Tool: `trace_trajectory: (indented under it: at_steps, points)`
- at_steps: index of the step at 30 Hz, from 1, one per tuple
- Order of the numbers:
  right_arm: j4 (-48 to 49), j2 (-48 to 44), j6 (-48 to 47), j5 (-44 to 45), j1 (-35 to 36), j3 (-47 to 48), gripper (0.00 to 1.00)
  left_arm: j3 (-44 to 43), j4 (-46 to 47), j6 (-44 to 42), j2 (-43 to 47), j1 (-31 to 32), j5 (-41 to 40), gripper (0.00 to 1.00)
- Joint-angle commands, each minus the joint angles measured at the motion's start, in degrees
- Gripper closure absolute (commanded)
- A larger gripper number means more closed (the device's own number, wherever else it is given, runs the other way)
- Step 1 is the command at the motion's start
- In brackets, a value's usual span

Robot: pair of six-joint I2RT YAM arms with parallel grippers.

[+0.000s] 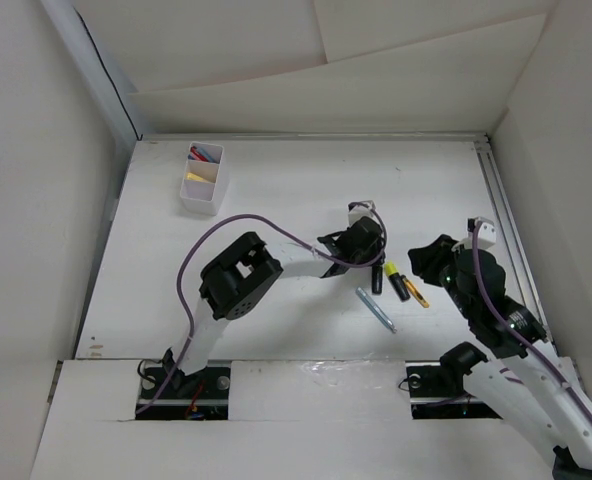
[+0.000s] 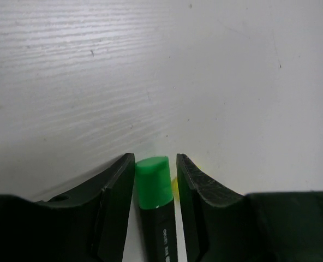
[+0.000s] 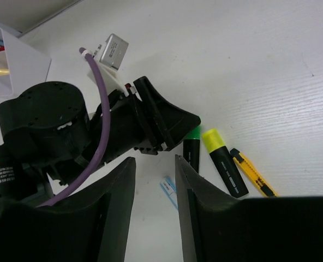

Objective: Sort the stationery into containers
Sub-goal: Grab a piece of stationery with the left arm

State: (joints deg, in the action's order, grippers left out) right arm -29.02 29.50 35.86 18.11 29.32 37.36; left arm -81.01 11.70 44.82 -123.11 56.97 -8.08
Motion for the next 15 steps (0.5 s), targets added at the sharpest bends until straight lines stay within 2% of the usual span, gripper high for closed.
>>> trace_trajectory:
  at_steps: [1,2,4,8,10,12,15]
  points:
    - [3.0,-0.58,0.09,-0.44,-0.14,0.16,0.58,-4.84,-2.56,-1.58,-2.39,-0.63,-1.24,0.67]
    - [3.0,-0.58,0.09,-0.44,-0.14,0.16,0.56,-6.07,-4.3,-2.45,-3.01,-0.63,-1.24,0.67]
    - [3.53,-0.58,-0.43,-0.44,-0.14,0.16,0.54,-8.62,-5.63,-4.38,-4.33,-0.63,-1.24,0.55]
    - [3.53,-0.05,-0.44,-0.44,-0.14,0.16,0.53,-9.77,-8.09,-7.11,-4.33,-0.02,-4.04,0.42]
    - [4.75,-0.05,-0.44,-0.97,-0.14,-0.44,0.53,-9.78,-9.32,-8.07,-4.33,-0.02,-6.93,0.42]
    - [5.37,-0.05,-0.44,-0.97,-0.14,-0.45,0.52,-9.78,-9.85,-9.39,-4.33,0.69,-8.35,0.49]
    - [4.85,-0.05,-0.44,-0.97,-0.14,-0.45,0.52,-9.78,-11.26,-9.93,-5.38,0.69,-8.97,0.52]
